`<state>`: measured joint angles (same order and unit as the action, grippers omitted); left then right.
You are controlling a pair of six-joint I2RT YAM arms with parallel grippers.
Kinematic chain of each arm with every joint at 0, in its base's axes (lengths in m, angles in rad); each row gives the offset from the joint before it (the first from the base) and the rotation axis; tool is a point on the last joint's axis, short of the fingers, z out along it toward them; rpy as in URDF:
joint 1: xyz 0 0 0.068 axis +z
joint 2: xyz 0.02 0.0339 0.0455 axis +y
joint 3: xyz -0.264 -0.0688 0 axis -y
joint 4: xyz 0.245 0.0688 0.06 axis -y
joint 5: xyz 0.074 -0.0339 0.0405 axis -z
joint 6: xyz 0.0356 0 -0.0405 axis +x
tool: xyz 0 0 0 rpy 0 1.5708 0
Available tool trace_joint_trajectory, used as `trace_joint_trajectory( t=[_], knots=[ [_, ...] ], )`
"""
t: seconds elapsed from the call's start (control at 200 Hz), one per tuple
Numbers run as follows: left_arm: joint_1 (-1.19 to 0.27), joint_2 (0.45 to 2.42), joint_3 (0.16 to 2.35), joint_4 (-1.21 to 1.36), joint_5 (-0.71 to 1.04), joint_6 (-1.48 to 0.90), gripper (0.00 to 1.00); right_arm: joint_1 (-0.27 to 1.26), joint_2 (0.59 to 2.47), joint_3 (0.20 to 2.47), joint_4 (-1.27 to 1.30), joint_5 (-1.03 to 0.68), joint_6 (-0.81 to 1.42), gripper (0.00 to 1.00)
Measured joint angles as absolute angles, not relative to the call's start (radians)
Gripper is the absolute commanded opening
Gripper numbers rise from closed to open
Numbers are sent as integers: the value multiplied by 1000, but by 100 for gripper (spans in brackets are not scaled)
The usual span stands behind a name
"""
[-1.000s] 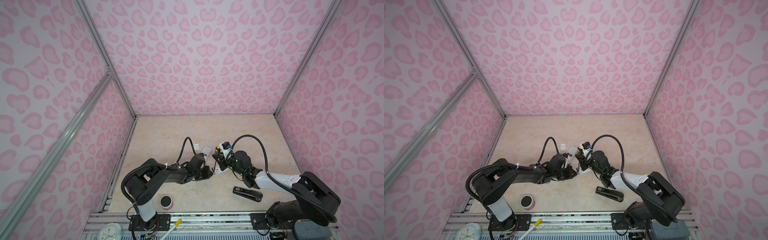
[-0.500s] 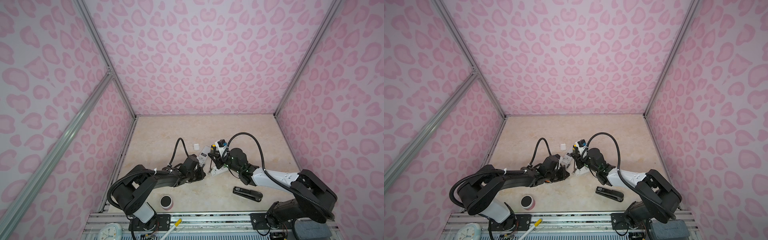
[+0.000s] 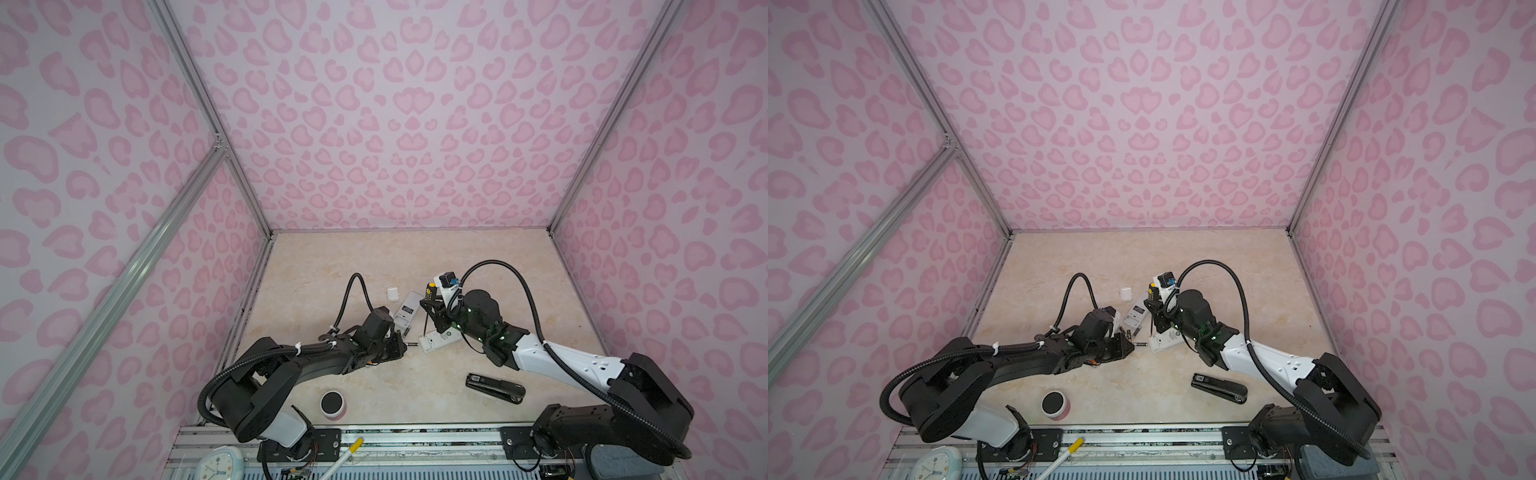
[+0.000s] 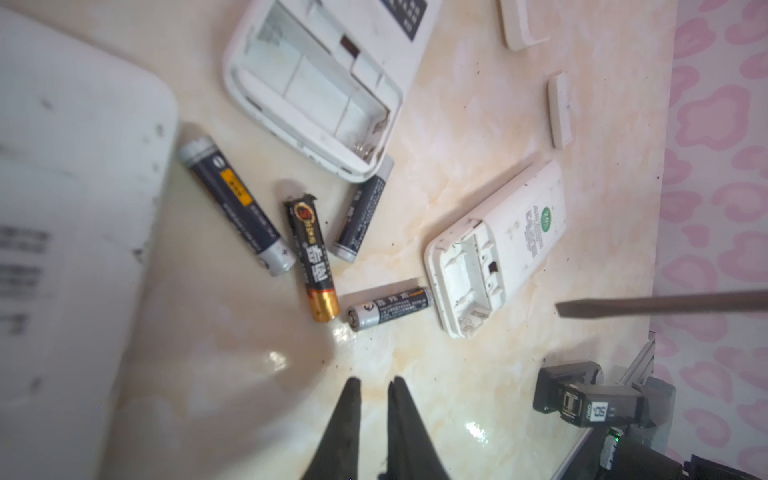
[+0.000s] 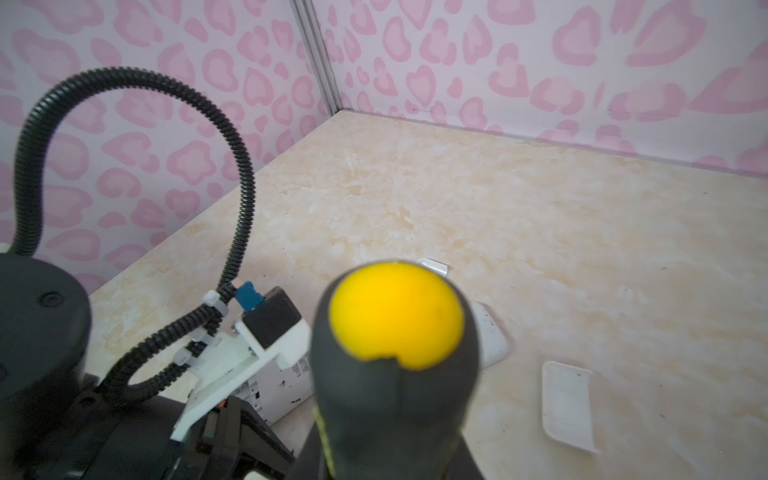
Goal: Unload the batteries from the remote control
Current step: 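Release the remote with the left gripper and draw both arms back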
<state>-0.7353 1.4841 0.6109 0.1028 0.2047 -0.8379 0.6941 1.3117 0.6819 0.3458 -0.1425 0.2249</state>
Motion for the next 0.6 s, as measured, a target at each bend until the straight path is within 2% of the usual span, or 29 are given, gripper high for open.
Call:
trace_joint_trajectory(
  t=[0.175,0.33,0.535,0.6],
  knots=[
    [-699,1369,683,-21,150,-744,24,582,1235,732,117,-52,271,0],
    [-629,1288,739,-125,103,-649,26,390,1216,748,-94,-14,324,0],
    [-511,1252,778,-232,76,-542,28,189,1322,714,-249,-19,375,0],
    [-482,1237,785,-254,68,-519,29,159,1377,730,-284,-31,379,4]
  ],
)
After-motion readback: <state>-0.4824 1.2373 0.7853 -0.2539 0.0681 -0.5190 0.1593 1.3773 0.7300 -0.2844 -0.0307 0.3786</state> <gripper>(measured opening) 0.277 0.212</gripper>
